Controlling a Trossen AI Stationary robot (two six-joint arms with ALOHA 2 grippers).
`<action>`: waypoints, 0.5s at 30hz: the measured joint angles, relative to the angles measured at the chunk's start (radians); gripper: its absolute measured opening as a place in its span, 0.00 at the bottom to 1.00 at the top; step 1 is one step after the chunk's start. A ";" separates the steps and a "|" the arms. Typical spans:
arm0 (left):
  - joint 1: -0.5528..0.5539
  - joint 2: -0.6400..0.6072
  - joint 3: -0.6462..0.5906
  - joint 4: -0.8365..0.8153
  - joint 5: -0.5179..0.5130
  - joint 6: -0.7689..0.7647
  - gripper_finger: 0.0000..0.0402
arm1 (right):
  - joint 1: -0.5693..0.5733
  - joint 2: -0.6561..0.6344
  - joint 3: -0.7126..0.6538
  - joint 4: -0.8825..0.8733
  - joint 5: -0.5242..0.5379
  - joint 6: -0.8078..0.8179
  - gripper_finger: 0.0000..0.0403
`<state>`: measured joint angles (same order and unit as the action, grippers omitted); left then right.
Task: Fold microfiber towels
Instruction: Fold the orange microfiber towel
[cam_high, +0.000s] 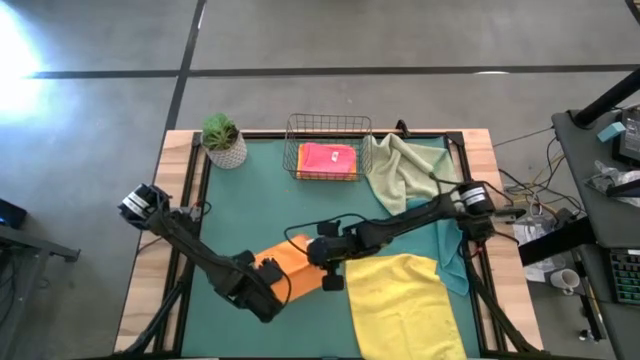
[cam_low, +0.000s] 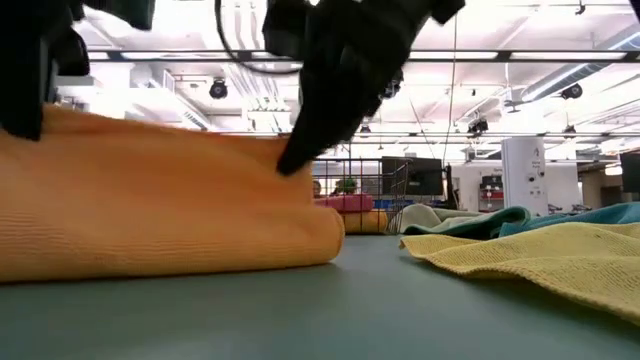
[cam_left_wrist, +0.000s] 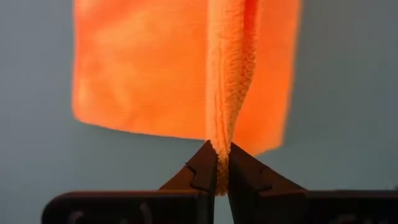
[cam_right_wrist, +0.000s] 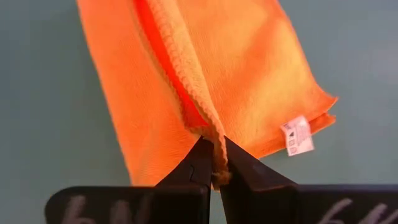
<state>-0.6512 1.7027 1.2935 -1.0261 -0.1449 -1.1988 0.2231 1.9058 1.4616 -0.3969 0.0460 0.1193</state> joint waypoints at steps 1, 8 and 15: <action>0.008 0.000 -0.006 -0.013 0.000 0.000 0.02 | -0.004 0.010 0.000 0.006 -0.001 0.002 0.02; 0.053 0.000 -0.050 -0.055 0.004 0.000 0.02 | -0.040 0.027 0.000 0.041 0.016 0.012 0.02; 0.070 0.000 -0.073 -0.062 0.006 0.035 0.02 | -0.084 0.034 0.001 0.106 0.028 -0.010 0.02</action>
<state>-0.5809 1.7031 1.2205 -1.0877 -0.1386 -1.1634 0.1391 1.9397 1.4624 -0.2914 0.0737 0.1088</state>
